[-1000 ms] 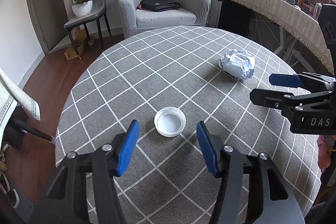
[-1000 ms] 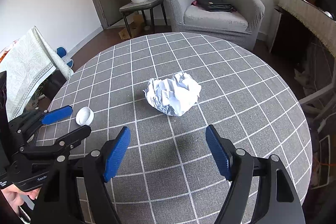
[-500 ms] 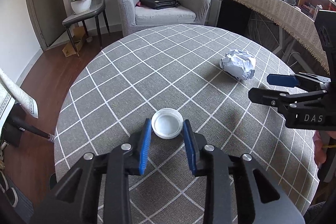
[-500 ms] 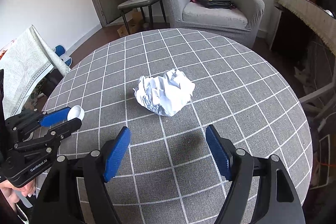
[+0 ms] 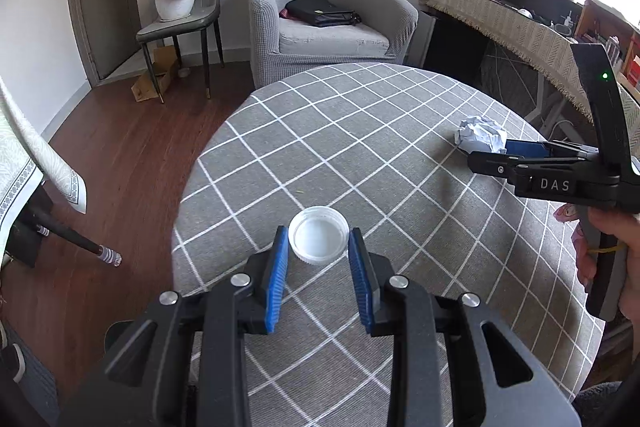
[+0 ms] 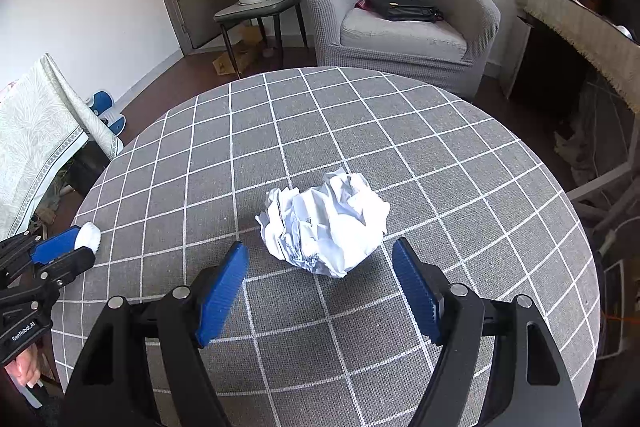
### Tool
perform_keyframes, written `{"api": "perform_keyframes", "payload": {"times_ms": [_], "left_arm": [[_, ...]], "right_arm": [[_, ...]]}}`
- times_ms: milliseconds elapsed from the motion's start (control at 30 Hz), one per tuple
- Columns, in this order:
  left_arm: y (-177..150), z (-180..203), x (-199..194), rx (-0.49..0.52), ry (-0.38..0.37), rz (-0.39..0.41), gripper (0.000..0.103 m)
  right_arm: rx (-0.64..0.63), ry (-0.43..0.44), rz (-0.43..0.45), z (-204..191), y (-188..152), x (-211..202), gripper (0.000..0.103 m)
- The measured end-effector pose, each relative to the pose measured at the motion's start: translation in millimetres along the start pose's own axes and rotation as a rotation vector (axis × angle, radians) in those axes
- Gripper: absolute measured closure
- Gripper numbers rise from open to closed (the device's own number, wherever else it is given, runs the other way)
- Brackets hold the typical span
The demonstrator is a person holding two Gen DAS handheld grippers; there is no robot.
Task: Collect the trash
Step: 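Grasp the white bottle cap with the left tool while the right tool grasps the paper ball, then carry the cap and paper ball over the teal bin and open both tools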
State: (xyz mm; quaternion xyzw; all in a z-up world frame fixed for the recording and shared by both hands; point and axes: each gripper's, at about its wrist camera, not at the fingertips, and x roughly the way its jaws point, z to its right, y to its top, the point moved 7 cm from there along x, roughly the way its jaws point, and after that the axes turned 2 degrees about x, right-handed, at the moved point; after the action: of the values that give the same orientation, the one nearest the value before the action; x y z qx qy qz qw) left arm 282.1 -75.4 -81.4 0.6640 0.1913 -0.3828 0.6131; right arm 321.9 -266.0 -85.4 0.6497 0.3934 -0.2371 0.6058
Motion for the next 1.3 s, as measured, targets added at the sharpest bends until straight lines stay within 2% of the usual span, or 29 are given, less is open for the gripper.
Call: {"api": "perform_keyframes", "payload": {"times_ms": [200, 233, 267, 367, 533, 767, 967, 1133, 1300], "left_arm": [[-5.0, -27.4, -14.4, -0.031, 0.011, 0.005, 0.071], [-5.4, -32.1, -16.9, -0.036, 0.013, 0.008, 0.071], [-5.7, -36.0, -19.9, -0.041, 0.016, 0.009, 0.071], [-7.6, -49.8, -29.1, -0.053, 0.034, 0.019, 0.071], [-13.6, -74.2, -44.1, -0.067, 0.069, 0.033, 0.071], [-23.2, -108.4, -63.3, -0.102, 0.120, 0.047, 0.071], [-33.1, -133.0, -73.9, -0.125, 0.162, 0.044, 0.071], [-46.0, -154.6, -79.5, -0.144, 0.198, 0.027, 0.070], [-68.7, -178.7, -76.3, -0.159, 0.242, -0.022, 0.070]], "right_arm": [[0.041, 0.008, 0.008, -3.1, 9.3, 7.2, 0.029], [0.044, 0.000, -0.003, -3.3, 8.8, 9.9, 0.040], [0.042, 0.002, -0.017, -4.8, 8.1, 13.0, 0.046], [0.030, -0.014, -0.017, -10.3, 9.2, 15.8, 0.051], [0.018, 0.023, -0.004, -37.3, 15.8, 14.9, 0.051], [-0.069, 0.104, 0.012, -108.1, 21.6, 9.2, 0.051], [-0.162, 0.150, -0.001, -159.7, 12.1, 5.7, 0.051], [-0.214, 0.203, -0.010, -195.9, 4.2, -0.1, 0.051], [-0.217, 0.301, -0.021, -229.1, 1.8, -6.3, 0.051]]}}
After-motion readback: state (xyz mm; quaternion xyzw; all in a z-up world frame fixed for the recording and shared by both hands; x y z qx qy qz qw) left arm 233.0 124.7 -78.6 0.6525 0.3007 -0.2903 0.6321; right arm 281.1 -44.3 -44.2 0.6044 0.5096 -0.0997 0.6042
